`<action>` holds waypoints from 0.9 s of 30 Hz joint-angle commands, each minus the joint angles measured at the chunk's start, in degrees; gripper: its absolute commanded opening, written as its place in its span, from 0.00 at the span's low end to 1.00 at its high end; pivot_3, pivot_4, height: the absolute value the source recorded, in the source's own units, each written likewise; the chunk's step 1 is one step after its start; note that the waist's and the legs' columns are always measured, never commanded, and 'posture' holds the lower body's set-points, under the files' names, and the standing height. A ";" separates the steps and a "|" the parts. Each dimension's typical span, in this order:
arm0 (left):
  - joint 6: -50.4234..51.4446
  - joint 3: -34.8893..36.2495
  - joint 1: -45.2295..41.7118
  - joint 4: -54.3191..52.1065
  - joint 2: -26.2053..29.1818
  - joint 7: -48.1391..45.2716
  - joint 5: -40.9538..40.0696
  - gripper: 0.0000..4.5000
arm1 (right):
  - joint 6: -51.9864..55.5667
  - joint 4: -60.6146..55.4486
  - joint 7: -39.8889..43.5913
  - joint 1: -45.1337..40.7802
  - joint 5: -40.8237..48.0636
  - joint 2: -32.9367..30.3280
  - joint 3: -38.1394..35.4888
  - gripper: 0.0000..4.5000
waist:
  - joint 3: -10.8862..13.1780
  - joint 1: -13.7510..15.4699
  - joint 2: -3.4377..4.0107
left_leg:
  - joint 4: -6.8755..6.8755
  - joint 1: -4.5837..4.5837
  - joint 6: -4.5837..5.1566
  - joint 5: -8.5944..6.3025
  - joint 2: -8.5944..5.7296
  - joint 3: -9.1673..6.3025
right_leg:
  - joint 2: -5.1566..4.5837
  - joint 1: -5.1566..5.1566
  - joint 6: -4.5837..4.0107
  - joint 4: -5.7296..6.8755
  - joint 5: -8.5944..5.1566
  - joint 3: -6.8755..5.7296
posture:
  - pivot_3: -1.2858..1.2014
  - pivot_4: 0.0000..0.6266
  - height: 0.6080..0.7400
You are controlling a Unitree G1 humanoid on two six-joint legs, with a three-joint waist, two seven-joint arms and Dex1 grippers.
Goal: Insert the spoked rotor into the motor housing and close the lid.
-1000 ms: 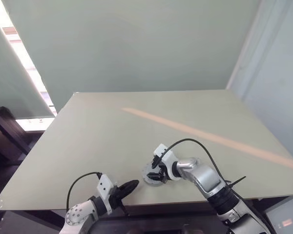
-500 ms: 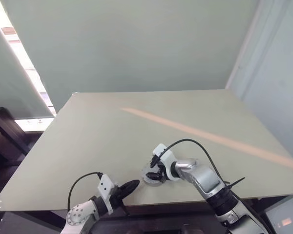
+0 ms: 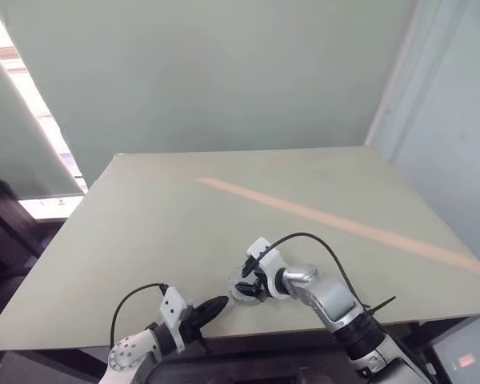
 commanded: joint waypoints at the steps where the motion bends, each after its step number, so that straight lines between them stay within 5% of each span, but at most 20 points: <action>1: -0.40 -0.13 -0.41 -2.14 0.32 0.01 -0.09 0.00 | -1.80 0.23 0.91 0.35 -0.16 -0.85 0.21 0.71 | 0.00 -0.36 0.00 | 0.00 -0.01 0.00 0.00 0.00 0.00 | 0.00 0.00 0.00 0.00 0.00 0.00 | 0.52 0.00 1.00; 12: -0.13 -0.31 -0.72 -1.89 0.47 -0.17 0.02 0.00 | -5.38 -3.45 3.08 0.72 1.12 -2.44 -1.89 0.70 | 0.00 -0.46 -0.01 | -0.08 -0.13 0.00 0.00 -0.05 0.00 | -0.02 -0.10 0.00 -0.06 0.00 0.01 | 0.52 0.00 1.00; 21: 0.06 -0.33 -1.37 -1.49 0.71 -0.38 0.05 0.00 | -7.78 -2.37 3.42 1.59 1.76 -1.76 -3.20 0.01 | 0.01 -0.48 -0.02 | -0.24 -0.16 0.00 -0.01 -0.05 0.01 | -0.03 -0.15 -0.01 -0.14 0.00 0.01 | 0.52 0.00 1.00; 27: 0.23 -0.38 -1.62 -1.53 0.85 -0.43 0.01 0.00 | -7.56 -2.49 5.83 1.12 4.47 -1.42 -4.94 0.00 | 0.01 -0.47 -0.02 | -0.34 -0.17 0.01 0.00 -0.05 0.03 | -0.02 -0.13 -0.05 -0.14 -0.03 0.01 | 0.52 0.00 1.00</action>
